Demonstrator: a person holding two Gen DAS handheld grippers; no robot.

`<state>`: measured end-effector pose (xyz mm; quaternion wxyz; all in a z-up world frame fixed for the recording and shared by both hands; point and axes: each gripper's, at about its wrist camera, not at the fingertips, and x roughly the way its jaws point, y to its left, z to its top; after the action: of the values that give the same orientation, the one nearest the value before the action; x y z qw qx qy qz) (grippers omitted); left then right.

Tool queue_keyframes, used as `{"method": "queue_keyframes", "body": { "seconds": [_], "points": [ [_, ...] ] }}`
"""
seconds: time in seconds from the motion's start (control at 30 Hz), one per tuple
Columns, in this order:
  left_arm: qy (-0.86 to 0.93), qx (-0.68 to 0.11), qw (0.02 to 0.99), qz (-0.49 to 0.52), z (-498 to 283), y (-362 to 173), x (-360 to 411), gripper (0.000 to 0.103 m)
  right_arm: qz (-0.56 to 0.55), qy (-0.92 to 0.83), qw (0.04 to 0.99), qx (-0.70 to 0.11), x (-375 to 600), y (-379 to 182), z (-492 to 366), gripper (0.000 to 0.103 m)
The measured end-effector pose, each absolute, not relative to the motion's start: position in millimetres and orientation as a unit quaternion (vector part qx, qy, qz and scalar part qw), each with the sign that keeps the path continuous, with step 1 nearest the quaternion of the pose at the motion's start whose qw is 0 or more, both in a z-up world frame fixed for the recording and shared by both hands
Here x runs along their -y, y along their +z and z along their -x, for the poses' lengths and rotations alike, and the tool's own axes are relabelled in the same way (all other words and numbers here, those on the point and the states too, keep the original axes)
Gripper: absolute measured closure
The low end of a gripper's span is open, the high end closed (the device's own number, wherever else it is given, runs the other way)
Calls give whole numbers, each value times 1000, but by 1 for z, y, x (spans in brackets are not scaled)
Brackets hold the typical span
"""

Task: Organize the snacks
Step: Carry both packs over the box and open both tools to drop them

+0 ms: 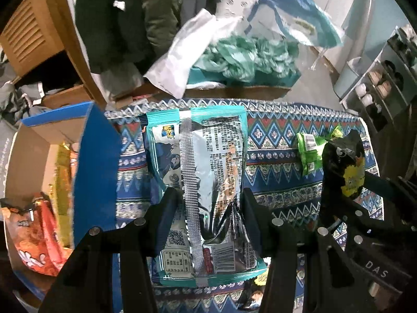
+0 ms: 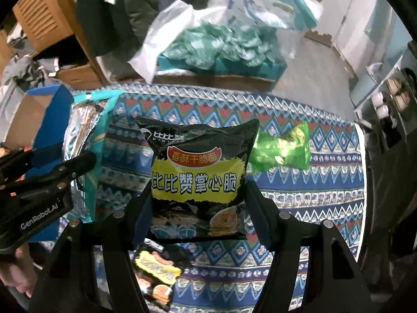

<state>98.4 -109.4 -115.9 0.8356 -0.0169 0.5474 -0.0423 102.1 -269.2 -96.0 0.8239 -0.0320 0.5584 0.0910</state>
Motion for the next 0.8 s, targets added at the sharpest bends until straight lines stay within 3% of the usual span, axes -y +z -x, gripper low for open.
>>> {"method": "queue_keyframes", "body": {
  "seconds": [0.8],
  "points": [
    [20,-505,861,53,-55,-63,-19,52,70,216,825,-517,132,-47,-93,37]
  ]
}}
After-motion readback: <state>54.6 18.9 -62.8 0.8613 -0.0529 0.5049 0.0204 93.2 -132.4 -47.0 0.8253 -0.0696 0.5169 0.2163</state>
